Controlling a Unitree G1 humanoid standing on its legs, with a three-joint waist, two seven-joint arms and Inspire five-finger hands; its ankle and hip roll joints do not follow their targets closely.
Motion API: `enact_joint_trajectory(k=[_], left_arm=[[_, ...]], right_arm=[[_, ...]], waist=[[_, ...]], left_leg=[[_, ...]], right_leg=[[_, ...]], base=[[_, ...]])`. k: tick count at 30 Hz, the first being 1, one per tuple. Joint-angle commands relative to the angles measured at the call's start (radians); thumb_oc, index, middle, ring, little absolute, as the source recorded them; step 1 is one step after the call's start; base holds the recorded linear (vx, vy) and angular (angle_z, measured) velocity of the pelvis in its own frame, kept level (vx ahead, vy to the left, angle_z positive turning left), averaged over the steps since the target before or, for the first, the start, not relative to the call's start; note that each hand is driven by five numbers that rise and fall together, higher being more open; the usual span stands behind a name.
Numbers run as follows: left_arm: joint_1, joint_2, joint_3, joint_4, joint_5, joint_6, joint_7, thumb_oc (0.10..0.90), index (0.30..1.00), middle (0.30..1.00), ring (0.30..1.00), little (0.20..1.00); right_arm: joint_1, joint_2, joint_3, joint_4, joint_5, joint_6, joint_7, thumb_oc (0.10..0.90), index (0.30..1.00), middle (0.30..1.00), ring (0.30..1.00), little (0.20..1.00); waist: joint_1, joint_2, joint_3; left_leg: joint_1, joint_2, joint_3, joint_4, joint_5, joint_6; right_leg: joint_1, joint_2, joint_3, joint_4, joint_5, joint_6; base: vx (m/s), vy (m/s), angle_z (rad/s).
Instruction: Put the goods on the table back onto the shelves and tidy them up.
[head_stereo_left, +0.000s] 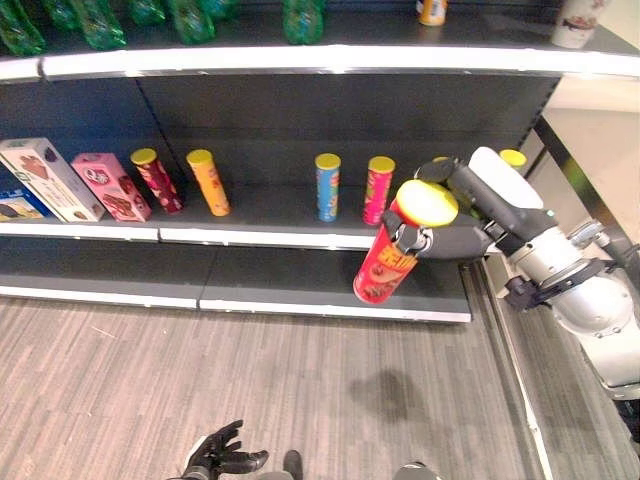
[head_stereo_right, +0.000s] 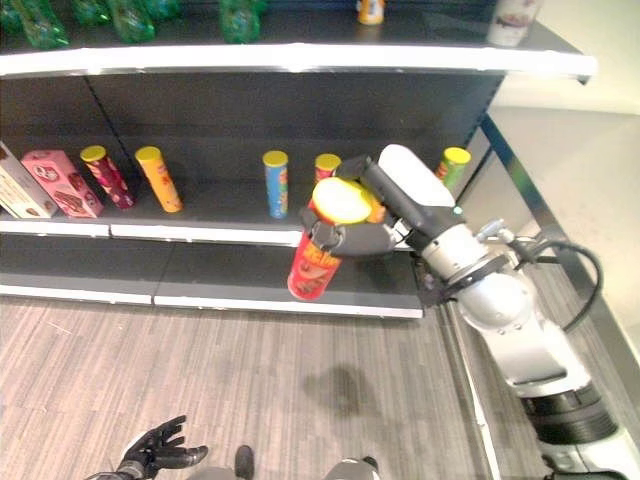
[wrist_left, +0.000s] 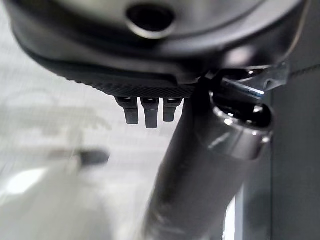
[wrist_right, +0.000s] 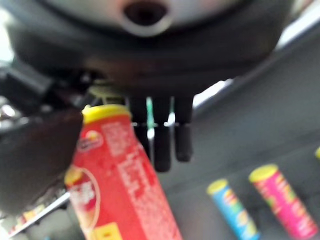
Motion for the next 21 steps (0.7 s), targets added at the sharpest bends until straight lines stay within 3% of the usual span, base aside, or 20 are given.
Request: enact_joint_trajectory(k=[1, 3, 5, 9, 11, 13, 14, 16, 18, 19, 21], left_arm=[[0.005, 0.046, 0.009, -0.031, 0.0, -0.033, -0.018, 0.8, 0.9, 0.9, 0.9, 0.9], [0.012, 0.028, 0.02, -0.03, -0.011, -0.032, -0.017, 0.8, 0.9, 0.9, 0.9, 0.9], [0.003, 0.014, 0.017, -0.025, -0.008, -0.032, -0.02, 0.8, 0.9, 0.9, 0.9, 0.9], [0.012, -0.009, 0.004, -0.064, -0.031, -0.031, -0.02, 0.8, 0.9, 0.9, 0.9, 0.9], [0.011, -0.008, 0.004, -0.065, -0.032, -0.03, -0.02, 0.8, 0.9, 0.9, 0.9, 0.9], [-0.001, -0.021, -0.01, -0.087, -0.074, -0.025, -0.004, 0.8, 0.9, 0.9, 0.9, 0.9], [-0.001, -0.022, -0.01, -0.087, -0.074, -0.024, -0.004, 0.8, 0.9, 0.9, 0.9, 0.9], [0.0, -0.015, -0.014, -0.096, -0.077, -0.031, 0.006, 0.8, 0.9, 0.9, 0.9, 0.9], [0.003, -0.013, -0.016, -0.1, -0.086, -0.033, 0.009, 0.8, 0.9, 0.9, 0.9, 0.9], [0.003, -0.013, -0.016, -0.1, -0.086, -0.034, 0.009, 0.8, 0.9, 0.9, 0.9, 0.9], [0.005, -0.007, -0.015, -0.101, -0.08, -0.033, 0.011, 0.8, 0.9, 0.9, 0.9, 0.9]], right_arm=[[-0.16, 0.012, -0.092, -0.03, 0.035, -0.071, -0.05, 0.4, 0.3, 0.3, 0.3, 0.3], [-0.163, 0.015, -0.085, -0.034, 0.035, -0.074, -0.049, 0.4, 0.3, 0.3, 0.3, 0.3], [-0.14, 0.01, -0.097, -0.04, 0.031, -0.07, -0.043, 0.4, 0.3, 0.3, 0.3, 0.3], [-0.158, 0.021, -0.08, -0.044, 0.03, -0.077, -0.05, 0.4, 0.3, 0.3, 0.3, 0.3], [-0.16, 0.021, -0.08, -0.043, 0.031, -0.077, -0.051, 0.4, 0.3, 0.3, 0.3, 0.3], [-0.17, 0.02, -0.056, -0.029, 0.015, -0.068, -0.056, 0.4, 0.3, 0.3, 0.3, 0.3], [-0.171, 0.02, -0.055, -0.028, 0.015, -0.067, -0.056, 0.4, 0.3, 0.3, 0.3, 0.3], [-0.172, 0.02, -0.052, -0.03, 0.019, -0.071, -0.069, 0.4, 0.3, 0.3, 0.3, 0.3], [-0.175, 0.017, -0.052, -0.027, 0.009, -0.071, -0.08, 0.4, 0.3, 0.3, 0.3, 0.3], [-0.175, 0.017, -0.051, -0.027, 0.009, -0.071, -0.081, 0.4, 0.3, 0.3, 0.3, 0.3], [-0.156, 0.016, -0.075, -0.035, -0.007, -0.065, -0.082, 0.4, 0.3, 0.3, 0.3, 0.3]], waist=[[0.043, -0.043, -0.064], [0.042, -0.057, -0.063], [0.032, -0.075, -0.069], [0.057, -0.1, -0.074], [0.055, -0.098, -0.073], [0.073, -0.104, -0.048], [0.072, -0.103, -0.049], [0.076, -0.107, -0.053], [0.074, -0.095, -0.056], [0.076, -0.093, -0.056], [0.063, -0.056, -0.072]], left_leg=[[-0.014, 0.014, -0.008, 0.0, -0.043, -0.035], [-0.012, -0.002, -0.012, 0.004, -0.054, -0.037], [-0.017, -0.009, -0.028, 0.013, -0.063, -0.04], [-0.086, 0.002, -0.021, 0.198, -0.129, -0.055], [-0.097, 0.004, -0.023, 0.219, -0.14, -0.056], [-0.165, 0.057, -0.059, 0.258, -0.119, -0.086], [-0.166, 0.057, -0.059, 0.257, -0.118, -0.087], [-0.201, 0.138, -0.124, 0.177, -0.035, -0.116], [-0.218, 0.197, -0.148, 0.096, 0.02, -0.145], [-0.21, 0.201, -0.145, 0.083, 0.026, -0.148], [-0.2, 0.232, -0.126, 0.006, 0.068, -0.172]], right_leg=[[0.033, 0.141, -0.003, -0.171, 0.062, 0.006], [0.029, 0.197, 0.024, -0.269, 0.07, 0.0], [0.066, 0.228, 0.092, -0.369, 0.081, -0.005], [0.142, 0.23, 0.092, -0.445, 0.08, -0.006], [0.143, 0.232, 0.089, -0.447, 0.08, -0.007], [0.182, 0.233, 0.093, -0.471, 0.072, -0.007], [0.182, 0.234, 0.092, -0.473, 0.072, -0.008], [0.184, 0.21, 0.128, -0.482, 0.074, 0.01], [0.188, 0.195, 0.147, -0.493, 0.064, 0.025], [0.189, 0.198, 0.149, -0.493, 0.064, 0.024], [0.208, 0.167, 0.168, -0.502, 0.056, 0.049]], base=[[0.08, 0.062, 0.12], [0.08, 0.023, 0.13], [0.11, -0.038, 0.26], [0.09, -0.076, 0.29], [0.01, -0.013, 0.08], [0.03, 0.049, 0.13], [0.1, 0.138, -0.01], [0.13, 0.241, -0.04], [0.1, 0.232, -0.2], [0.1, 0.263, -0.3], [0.17, 0.471, -0.33]])
